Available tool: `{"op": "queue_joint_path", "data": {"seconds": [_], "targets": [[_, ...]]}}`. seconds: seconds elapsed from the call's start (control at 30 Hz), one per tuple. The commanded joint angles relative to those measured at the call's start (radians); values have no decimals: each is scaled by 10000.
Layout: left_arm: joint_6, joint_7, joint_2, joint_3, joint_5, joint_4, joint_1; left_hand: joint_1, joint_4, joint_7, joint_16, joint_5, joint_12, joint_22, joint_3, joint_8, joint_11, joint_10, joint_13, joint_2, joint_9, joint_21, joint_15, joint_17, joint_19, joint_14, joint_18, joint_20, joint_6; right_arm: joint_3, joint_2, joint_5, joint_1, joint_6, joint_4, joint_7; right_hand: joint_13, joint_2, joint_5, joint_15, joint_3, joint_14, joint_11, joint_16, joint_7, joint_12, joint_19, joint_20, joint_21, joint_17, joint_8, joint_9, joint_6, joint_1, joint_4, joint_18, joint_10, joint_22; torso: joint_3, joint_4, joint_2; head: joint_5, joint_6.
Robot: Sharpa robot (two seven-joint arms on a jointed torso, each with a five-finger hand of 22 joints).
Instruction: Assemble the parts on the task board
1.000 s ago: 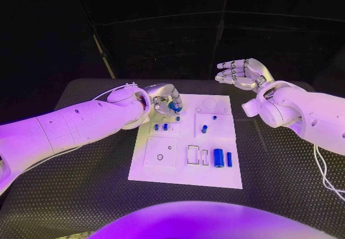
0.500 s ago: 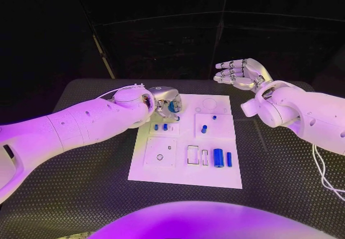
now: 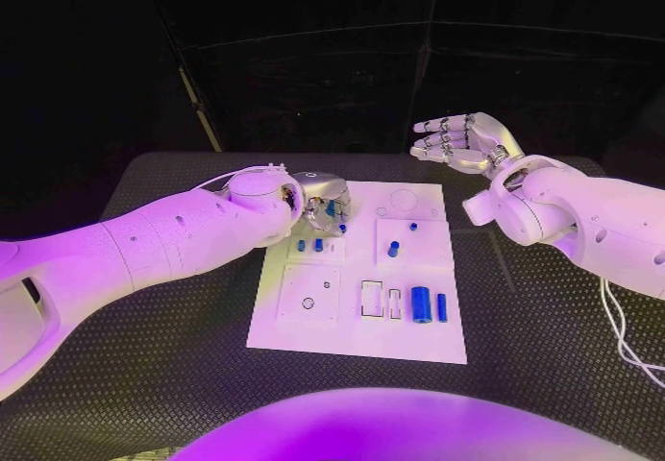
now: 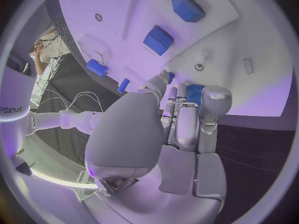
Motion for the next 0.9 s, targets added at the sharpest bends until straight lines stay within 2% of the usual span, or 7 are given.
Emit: {"op": "queue_joint_path", "data": {"seconds": [0.03, 0.57, 0.9], "targets": [[338, -77, 60, 1, -167, -32, 0, 32, -24, -9, 44, 23, -47, 39, 77, -54, -11, 83, -16, 93, -14, 62, -70, -16, 87, 294, -101, -4, 108, 9, 22, 39, 21, 77, 13, 90, -10, -1, 6, 10, -7, 30, -6, -42, 865, -44, 91, 17, -55, 2, -28, -4, 61, -54, -77, -132, -44, -12, 3, -2, -8, 3, 0], [481, -95, 235, -14, -170, -173, -49, 187, -55, -31, 128, 34, -212, 260, 408, -152, -67, 451, -50, 242, -68, 243, -112, -39, 106, 289, -133, -36, 348, 9, 60, 59, 21, 100, -2, 99, -8, 12, 5, 8, 2, 66, -7, -37, 867, -37, 100, 16, -72, 5, -19, 3, 125, -60, -94, -132, -32, -11, 6, -3, -7, -29, 0], [465, -163, 231, -18, -201, -171, -71, 574, -343, -56, 215, 52, -388, 530, 1238, -106, -180, 1146, -17, 502, -40, 461, -205, -72, 124, 280, -165, -117, 960, 9, 71, 67, 21, 120, -14, 102, -8, 12, 5, 8, 2, 66, -7, -37, 867, -37, 100, 16, -72, 5, -19, 3, 125, -60, -94, -132, -32, -11, 8, 8, -18, -53, 0]]}}
